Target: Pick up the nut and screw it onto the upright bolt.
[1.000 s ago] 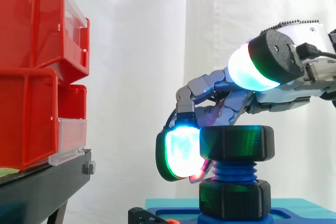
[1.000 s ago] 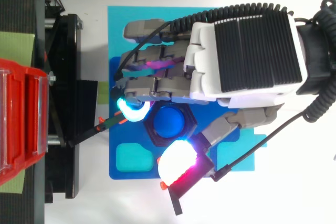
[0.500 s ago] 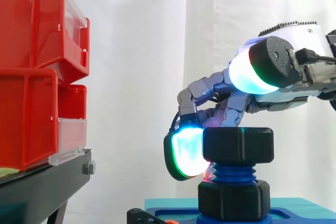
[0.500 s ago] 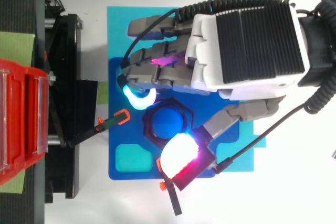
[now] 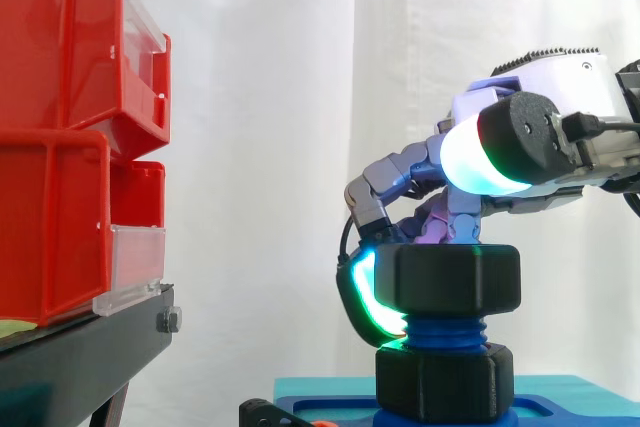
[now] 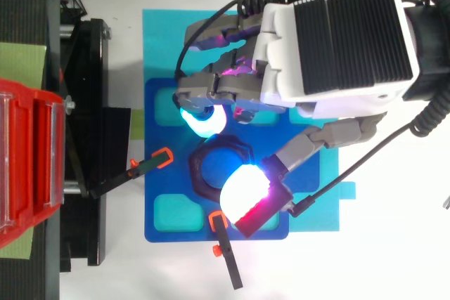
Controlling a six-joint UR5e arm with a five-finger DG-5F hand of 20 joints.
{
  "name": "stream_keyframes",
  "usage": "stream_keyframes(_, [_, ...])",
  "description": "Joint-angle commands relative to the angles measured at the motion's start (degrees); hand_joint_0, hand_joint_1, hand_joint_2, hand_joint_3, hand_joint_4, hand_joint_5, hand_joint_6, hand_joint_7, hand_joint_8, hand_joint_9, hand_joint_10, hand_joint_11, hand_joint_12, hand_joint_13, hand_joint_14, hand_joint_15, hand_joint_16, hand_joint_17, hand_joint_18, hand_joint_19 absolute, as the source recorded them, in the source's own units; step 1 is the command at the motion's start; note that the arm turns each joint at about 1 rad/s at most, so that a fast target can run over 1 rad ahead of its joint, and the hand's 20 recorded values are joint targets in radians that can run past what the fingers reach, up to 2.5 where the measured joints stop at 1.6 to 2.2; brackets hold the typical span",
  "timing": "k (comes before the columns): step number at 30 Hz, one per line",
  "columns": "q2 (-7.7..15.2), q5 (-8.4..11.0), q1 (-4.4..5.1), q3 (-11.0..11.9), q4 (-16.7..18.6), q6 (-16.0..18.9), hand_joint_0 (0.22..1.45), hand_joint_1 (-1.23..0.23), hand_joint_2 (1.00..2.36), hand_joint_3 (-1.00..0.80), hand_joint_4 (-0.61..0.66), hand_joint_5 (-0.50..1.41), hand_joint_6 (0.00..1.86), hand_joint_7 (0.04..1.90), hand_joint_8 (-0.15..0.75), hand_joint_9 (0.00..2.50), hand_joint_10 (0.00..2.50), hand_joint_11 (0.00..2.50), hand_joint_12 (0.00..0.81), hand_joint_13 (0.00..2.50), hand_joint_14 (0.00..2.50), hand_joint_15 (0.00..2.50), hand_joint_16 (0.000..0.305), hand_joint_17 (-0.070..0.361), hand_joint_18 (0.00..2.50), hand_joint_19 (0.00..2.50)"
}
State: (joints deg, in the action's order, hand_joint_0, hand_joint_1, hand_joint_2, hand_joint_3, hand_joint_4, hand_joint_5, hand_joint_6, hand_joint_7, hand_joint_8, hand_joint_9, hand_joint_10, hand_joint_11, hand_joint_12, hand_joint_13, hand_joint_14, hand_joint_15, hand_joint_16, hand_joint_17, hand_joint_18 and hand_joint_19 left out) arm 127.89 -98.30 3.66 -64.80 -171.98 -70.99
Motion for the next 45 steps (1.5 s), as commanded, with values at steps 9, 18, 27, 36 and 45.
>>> stream_keyframes(9, [0.00, -1.10, -0.85, 0.03, -0.11, -0.03, 0.54, -0.22, 1.00, -0.50, -0.05, 0.11, 0.50, 1.62, 0.304, 1.55, 0.01, 0.12, 0.176, 1.04, 0.00, 0.03, 0.010, 0.022, 0.62, 0.00])
stream_keyframes(18, [-0.53, -1.98, -1.73, 0.03, -0.37, -0.03, 0.54, -0.23, 1.00, -0.50, -0.07, 0.11, 0.50, 1.64, 0.266, 1.74, 0.01, 0.22, 0.165, 1.17, 0.00, 0.05, 0.007, 0.016, 0.77, 0.00])
stream_keyframes(27, [-2.29, -4.62, -3.40, 0.55, -0.98, -0.38, 0.52, -0.21, 1.00, -0.50, 0.14, 0.04, 0.50, 1.50, 0.326, 1.57, 0.01, 0.22, 0.213, 1.06, 0.00, 0.06, 0.016, 0.035, 0.65, 0.00])
stream_keyframes(36, [-2.64, -6.38, -4.72, 3.45, -3.62, -2.49, 0.52, -0.20, 1.00, -0.50, 0.20, -0.04, 0.50, 1.23, 0.342, 1.49, 0.01, 0.26, 0.236, 1.02, 0.00, 0.08, 0.027, 0.061, 0.67, 0.00])
stream_keyframes(45, [-2.55, -5.58, -3.66, 3.19, -2.65, -3.54, 0.50, -0.18, 1.00, -0.50, 0.22, -0.14, 0.50, 0.79, 0.285, 1.08, 0.00, 0.03, 0.280, 0.67, 0.00, 0.00, 0.035, 0.079, 0.42, 0.00])
